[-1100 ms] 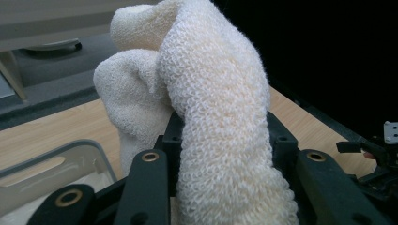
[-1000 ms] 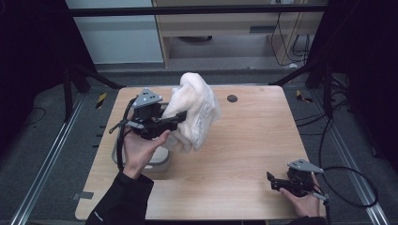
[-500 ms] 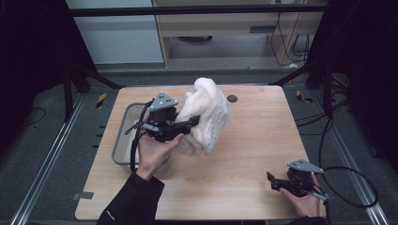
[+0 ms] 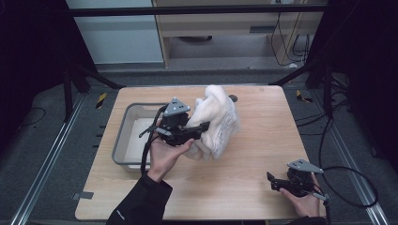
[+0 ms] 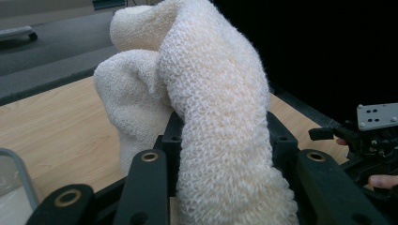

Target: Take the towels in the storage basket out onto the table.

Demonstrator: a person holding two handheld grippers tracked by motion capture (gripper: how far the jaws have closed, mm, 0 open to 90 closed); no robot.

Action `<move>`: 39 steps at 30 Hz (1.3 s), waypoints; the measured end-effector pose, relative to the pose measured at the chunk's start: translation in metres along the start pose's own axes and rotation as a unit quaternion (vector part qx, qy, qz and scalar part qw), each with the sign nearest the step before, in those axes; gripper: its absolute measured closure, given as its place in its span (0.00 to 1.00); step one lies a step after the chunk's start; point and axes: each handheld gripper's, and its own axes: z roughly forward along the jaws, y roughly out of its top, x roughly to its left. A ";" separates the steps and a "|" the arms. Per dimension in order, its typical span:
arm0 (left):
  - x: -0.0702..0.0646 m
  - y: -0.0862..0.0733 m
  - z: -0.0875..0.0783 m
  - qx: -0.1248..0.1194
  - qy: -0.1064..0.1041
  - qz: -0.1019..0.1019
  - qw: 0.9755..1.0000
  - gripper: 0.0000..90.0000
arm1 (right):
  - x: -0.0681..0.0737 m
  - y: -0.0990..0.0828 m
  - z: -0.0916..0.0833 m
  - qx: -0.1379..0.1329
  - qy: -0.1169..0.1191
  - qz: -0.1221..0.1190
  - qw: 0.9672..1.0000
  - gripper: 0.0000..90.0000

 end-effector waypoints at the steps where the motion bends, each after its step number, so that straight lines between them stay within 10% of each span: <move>1: -0.001 -0.001 0.002 0.002 -0.001 0.001 1.000 0.68 | 0.000 0.000 0.000 0.000 0.000 0.000 1.000 0.07; 39: -0.009 -0.041 0.078 0.044 -0.015 -0.007 0.999 0.67 | 0.000 -0.001 0.000 0.002 -0.001 -0.009 1.000 0.07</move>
